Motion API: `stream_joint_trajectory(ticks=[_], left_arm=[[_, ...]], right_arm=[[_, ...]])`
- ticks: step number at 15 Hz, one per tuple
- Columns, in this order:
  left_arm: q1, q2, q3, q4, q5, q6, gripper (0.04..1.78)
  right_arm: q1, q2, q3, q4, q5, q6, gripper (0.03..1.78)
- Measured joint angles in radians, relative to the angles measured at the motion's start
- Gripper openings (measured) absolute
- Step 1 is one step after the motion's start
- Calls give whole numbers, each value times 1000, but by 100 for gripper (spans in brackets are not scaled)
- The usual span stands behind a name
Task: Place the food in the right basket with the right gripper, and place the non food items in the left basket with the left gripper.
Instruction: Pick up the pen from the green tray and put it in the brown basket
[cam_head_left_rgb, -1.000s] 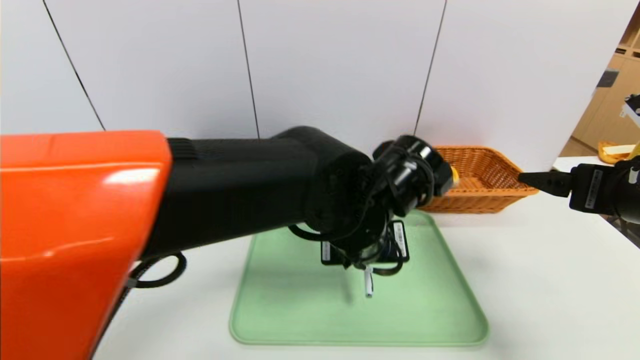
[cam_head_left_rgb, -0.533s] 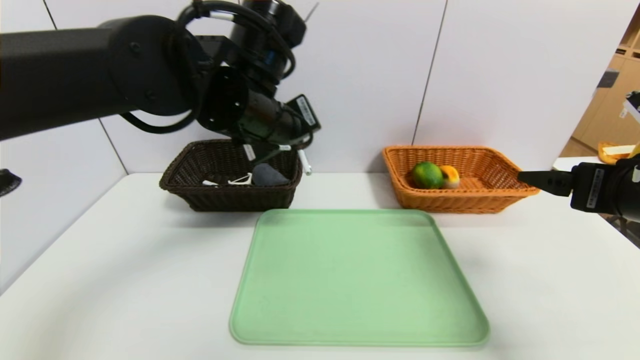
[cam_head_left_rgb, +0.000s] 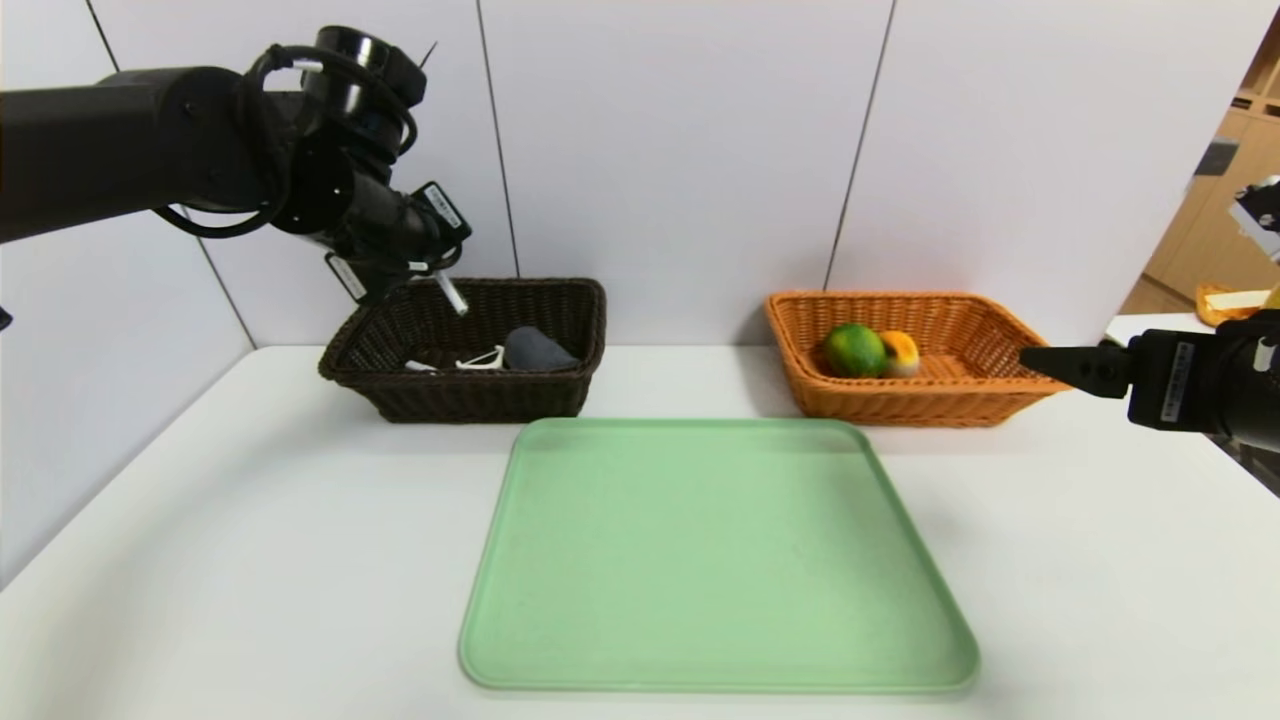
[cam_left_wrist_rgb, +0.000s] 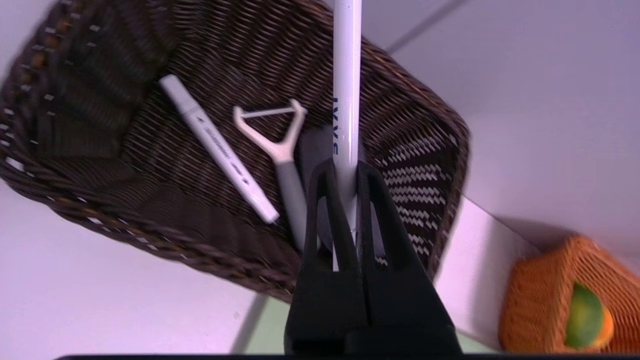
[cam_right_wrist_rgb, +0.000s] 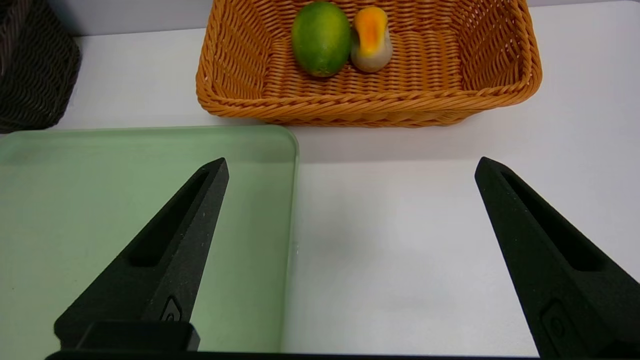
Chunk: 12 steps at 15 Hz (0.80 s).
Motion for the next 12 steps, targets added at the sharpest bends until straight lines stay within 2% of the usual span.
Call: stream_joint_trajectory(ticks=[4,12], left_arm=[[81,89,0,-2,1,-66,5],[116,216,-4,-84,-4,-78,5]], right_arm=[[1,-1,5,0,0,0,170],[1,1,5,0,4,0,170]])
